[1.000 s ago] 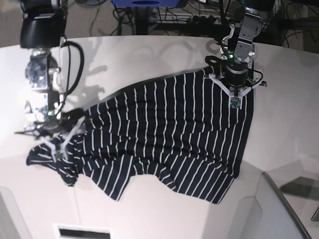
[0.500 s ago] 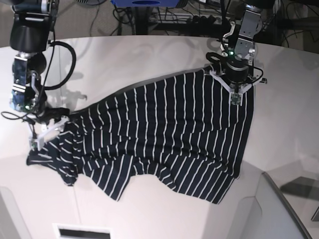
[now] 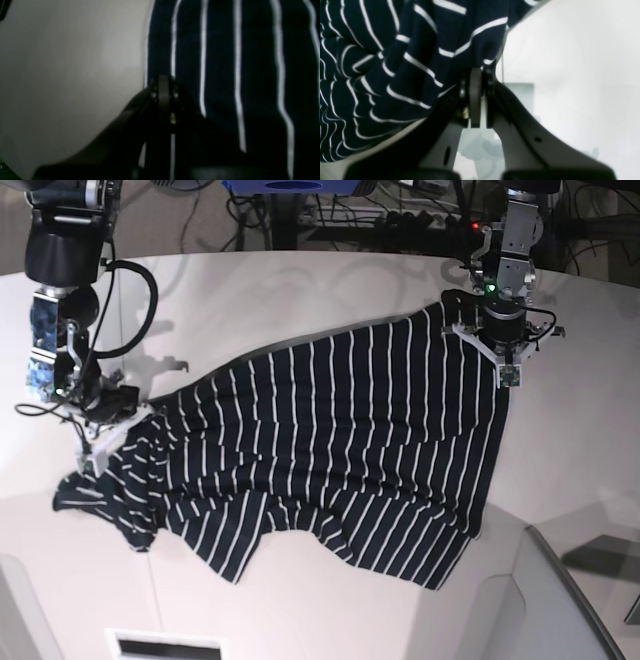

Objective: Layout the t-shirt on the table in an organized manner, then fold the t-shirt properly
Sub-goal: 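Regrasp the shirt hem with the right gripper and pull it outward to smooth, then drag the held shirt edge with the right gripper away from the left gripper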

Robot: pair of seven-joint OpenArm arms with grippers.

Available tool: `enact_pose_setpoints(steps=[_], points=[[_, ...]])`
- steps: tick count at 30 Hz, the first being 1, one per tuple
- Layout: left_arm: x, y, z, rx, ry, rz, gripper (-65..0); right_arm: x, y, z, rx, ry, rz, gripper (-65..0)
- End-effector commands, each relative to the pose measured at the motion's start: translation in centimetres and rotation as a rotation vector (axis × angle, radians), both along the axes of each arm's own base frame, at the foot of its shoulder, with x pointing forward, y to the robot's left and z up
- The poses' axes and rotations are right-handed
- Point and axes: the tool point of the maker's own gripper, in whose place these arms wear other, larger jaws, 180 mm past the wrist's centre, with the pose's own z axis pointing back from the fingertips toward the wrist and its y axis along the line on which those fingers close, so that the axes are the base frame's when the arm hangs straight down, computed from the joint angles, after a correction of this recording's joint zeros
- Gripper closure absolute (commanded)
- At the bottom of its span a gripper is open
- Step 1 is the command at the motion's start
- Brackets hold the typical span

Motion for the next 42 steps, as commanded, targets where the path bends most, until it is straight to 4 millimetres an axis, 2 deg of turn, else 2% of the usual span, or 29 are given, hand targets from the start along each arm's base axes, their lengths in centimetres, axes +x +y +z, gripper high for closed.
enact_pose_setpoints(steps=[1, 3, 8, 10, 14, 17, 20, 21, 23, 26, 29, 30, 38, 40, 42], points=[[0.9, 0.3, 1.1, 0.02, -0.04, -0.01, 0.0, 1.5, -0.6, 1.7, -0.009, -0.059, -0.002, -1.4], [1.0, 0.0, 1.0, 0.017, -0.039, -0.018, 0.0, 0.5, -0.6, 1.9, -0.02, -0.035, 0.009, -1.1], [1.4, -0.8, 1.0, -0.001, -0.049, -0.016, 0.0, -1.1, -0.6, 5.6, -0.079, -0.041, 0.054, -0.8], [1.6, -1.0, 1.1, -0.004, -0.055, -0.015, 0.0, -2.2, -0.9, 6.4, -0.098, -0.02, 0.028, -0.8], [2.2, -1.0, 1.3, -0.005, -0.064, -0.015, 0.0, -4.3, 0.0, 7.8, -0.092, 0.0, -0.01, -0.8], [2.4, -1.6, 1.4, -0.018, -0.072, -0.013, 0.0, -5.6, 1.1, 9.7, -0.096, -0.001, 0.009, -0.8], [3.2, -1.9, 1.7, -0.024, -0.087, -0.012, 0.0, -5.7, 1.4, 10.9, -0.101, -0.012, 0.017, -1.4], [3.4, -1.9, 1.7, -0.024, -0.089, -0.012, 0.0, -4.9, 1.2, 10.8, -0.102, -0.024, 0.011, -1.7], [3.6, -2.0, 2.0, -0.025, -0.098, -0.013, 0.0, -3.8, 0.5, 8.7, -0.078, -0.008, -0.022, -5.1], [3.5, -2.0, 1.9, -0.025, -0.095, -0.013, 0.0, -3.0, -1.6, 5.4, -0.045, 0.029, -0.095, -17.6], [2.9, -1.7, 1.5, -0.019, -0.079, -0.013, 0.0, -2.2, -1.5, 3.7, -0.031, 0.007, -0.074, -30.6], [2.9, -1.6, 1.5, -0.018, -0.079, -0.013, 0.0, -2.2, -1.3, 3.5, -0.027, -0.001, -0.054, -31.7], [2.9, -1.5, 1.5, -0.017, -0.079, -0.01, 0.0, -0.9, -0.4, 2.7, 0.004, 0.003, -0.007, -26.0], [2.9, -1.6, 1.5, -0.017, -0.078, -0.012, 0.0, -0.7, -0.3, 2.2, 0.014, 0.018, -0.008, -20.6], [2.9, -1.6, 1.5, -0.019, -0.078, -0.011, 0.0, -0.6, -0.3, 1.9, 0.02, 0.028, -0.012, -10.1]])
